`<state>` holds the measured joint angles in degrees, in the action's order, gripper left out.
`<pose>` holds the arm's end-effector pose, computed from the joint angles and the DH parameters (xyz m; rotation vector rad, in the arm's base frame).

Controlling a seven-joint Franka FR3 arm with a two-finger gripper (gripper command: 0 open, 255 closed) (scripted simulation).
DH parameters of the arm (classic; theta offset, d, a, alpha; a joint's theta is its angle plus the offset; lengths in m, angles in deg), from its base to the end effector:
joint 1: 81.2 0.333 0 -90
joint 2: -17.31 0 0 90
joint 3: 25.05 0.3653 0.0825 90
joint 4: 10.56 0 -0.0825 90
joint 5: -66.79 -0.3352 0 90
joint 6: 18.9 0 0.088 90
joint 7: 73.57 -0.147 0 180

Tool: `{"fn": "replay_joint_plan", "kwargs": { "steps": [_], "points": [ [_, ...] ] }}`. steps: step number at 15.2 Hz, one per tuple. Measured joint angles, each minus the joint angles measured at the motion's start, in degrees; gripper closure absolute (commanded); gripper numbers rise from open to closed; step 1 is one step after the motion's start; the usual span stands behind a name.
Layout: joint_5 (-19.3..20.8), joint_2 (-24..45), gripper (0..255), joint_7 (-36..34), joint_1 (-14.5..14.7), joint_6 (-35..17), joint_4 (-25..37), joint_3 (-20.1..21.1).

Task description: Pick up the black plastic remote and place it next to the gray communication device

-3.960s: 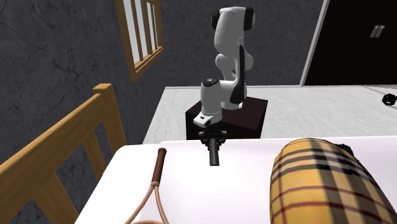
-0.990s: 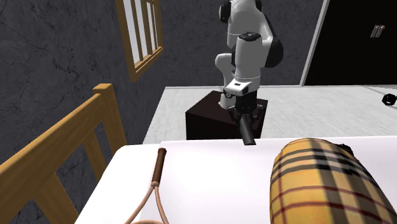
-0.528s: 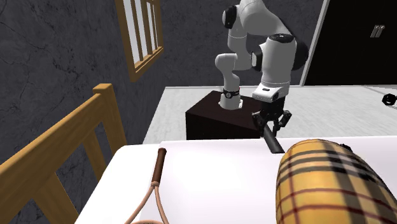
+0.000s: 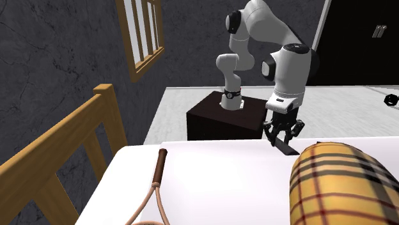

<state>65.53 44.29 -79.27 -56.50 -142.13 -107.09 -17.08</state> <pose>0.5536 0.3434 0.3600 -2.9896 -0.6744 0.0421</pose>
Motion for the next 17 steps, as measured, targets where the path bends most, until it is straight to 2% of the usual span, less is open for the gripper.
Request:
{"fn": "replay_joint_plan", "kwargs": {
  "steps": [17],
  "points": [
    [0.66,7.31,255,0.13,0.53,-9.75,-2.34,-0.46]
  ]
}}
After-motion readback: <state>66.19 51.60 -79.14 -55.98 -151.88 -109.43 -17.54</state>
